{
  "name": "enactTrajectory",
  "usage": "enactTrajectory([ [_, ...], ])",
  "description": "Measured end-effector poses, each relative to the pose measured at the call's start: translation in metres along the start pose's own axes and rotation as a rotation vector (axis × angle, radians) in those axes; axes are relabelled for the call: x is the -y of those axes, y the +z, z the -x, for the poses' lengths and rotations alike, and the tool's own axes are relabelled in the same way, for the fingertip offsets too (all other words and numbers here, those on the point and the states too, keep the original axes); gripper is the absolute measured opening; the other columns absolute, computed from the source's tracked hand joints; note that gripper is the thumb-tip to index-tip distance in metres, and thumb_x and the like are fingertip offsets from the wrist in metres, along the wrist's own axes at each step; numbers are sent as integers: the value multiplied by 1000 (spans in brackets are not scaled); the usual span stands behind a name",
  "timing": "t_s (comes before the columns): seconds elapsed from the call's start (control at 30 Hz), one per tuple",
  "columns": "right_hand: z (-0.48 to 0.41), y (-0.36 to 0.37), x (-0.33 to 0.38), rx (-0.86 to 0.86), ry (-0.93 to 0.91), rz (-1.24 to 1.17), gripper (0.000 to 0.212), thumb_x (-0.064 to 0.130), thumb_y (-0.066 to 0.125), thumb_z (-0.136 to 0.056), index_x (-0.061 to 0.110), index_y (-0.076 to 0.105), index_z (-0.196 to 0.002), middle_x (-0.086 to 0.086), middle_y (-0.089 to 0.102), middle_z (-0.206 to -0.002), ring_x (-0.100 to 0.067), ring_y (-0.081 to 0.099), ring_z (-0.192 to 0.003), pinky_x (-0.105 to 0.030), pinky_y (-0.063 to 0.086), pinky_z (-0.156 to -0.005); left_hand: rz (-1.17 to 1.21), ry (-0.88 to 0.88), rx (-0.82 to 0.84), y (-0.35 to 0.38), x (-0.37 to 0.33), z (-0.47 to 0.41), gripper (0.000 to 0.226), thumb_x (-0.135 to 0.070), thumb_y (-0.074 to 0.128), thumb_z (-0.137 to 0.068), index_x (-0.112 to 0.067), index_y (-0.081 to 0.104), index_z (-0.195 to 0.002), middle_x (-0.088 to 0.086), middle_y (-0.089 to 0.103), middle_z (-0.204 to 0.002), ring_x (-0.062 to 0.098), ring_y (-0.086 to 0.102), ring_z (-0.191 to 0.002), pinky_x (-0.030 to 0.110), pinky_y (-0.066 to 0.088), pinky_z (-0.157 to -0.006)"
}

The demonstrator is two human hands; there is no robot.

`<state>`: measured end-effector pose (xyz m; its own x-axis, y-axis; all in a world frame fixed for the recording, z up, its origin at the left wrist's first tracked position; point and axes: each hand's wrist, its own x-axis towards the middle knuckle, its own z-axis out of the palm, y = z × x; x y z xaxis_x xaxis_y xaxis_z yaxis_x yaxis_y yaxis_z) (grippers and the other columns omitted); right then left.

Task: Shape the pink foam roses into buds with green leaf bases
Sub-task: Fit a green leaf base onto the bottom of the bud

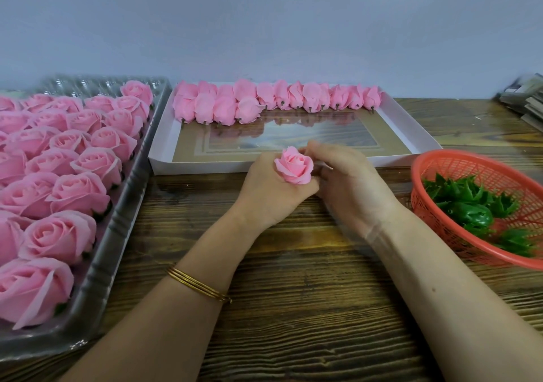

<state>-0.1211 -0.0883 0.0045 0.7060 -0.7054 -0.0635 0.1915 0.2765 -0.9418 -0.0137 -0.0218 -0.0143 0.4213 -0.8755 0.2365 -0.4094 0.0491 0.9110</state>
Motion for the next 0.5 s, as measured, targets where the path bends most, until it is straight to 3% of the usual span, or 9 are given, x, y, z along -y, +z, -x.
enactTrajectory([
  [0.07,1,1,-1,-13,-9,23,44,15,61,-86,-23,56,-107,-26,63,-98,-29,61,-92,-36,48,-87,4,8,16,0,-1,0,6,-5,73,-76,-6,67,-80,14,69,-79,26,64,-76,46,53,-73],
  [0.2,1,1,-1,-20,11,33,35,10,62,-86,-20,62,-103,-27,66,-99,-31,63,-94,-37,49,-91,14,14,24,-1,0,1,7,-7,73,-75,-8,66,-78,11,68,-77,22,64,-73,45,53,-72],
  [0.27,1,1,0,-14,17,28,34,12,64,-80,-16,65,-99,-26,66,-99,-30,63,-94,-37,49,-91,17,16,27,0,0,1,7,-14,71,-72,-11,65,-73,5,67,-70,22,62,-70,39,51,-66],
  [0.4,1,2,-1,-5,22,-14,50,13,60,-75,-22,56,-111,-32,57,-107,-33,55,-99,-41,42,-95,34,-7,-16,3,4,-1,33,-7,74,-75,-26,54,-57,-18,54,-51,0,47,-53,18,41,-54],
  [0.5,1,3,-1,13,30,-17,33,10,57,-79,-13,60,-102,-29,59,-105,-31,57,-97,-34,49,-89,139,-23,-26,0,4,-1,33,-1,74,-76,-25,61,-59,-17,60,-55,-4,52,-54,14,44,-55],
])
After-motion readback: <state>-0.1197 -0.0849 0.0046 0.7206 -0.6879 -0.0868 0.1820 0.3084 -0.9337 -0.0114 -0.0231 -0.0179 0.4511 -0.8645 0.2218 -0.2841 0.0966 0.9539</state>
